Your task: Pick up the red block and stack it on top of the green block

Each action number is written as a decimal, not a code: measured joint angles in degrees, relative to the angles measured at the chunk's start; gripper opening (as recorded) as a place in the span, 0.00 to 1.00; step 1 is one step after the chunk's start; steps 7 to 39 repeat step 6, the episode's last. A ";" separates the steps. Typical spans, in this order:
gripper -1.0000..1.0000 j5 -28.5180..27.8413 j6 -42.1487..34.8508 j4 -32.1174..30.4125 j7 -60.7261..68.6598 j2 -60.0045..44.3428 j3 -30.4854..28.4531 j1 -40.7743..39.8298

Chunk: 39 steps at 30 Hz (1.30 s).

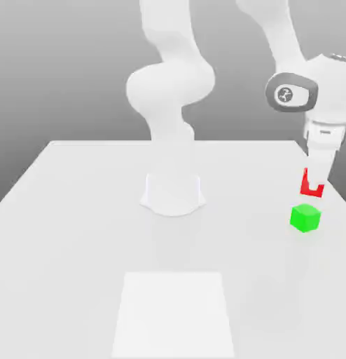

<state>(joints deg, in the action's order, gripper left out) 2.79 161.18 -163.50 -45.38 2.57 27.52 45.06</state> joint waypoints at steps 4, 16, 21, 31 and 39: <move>1.00 -9.31 5.10 0.25 -6.61 -5.97 -3.25 1.12; 1.00 -9.31 5.10 0.25 -6.61 -5.97 -3.25 1.12; 1.00 -9.31 5.10 0.25 -6.61 -5.97 -3.25 1.12; 1.00 -9.31 5.10 0.25 -6.61 -5.97 -3.25 1.12; 1.00 -9.31 5.10 0.25 -6.61 -5.97 -3.25 1.12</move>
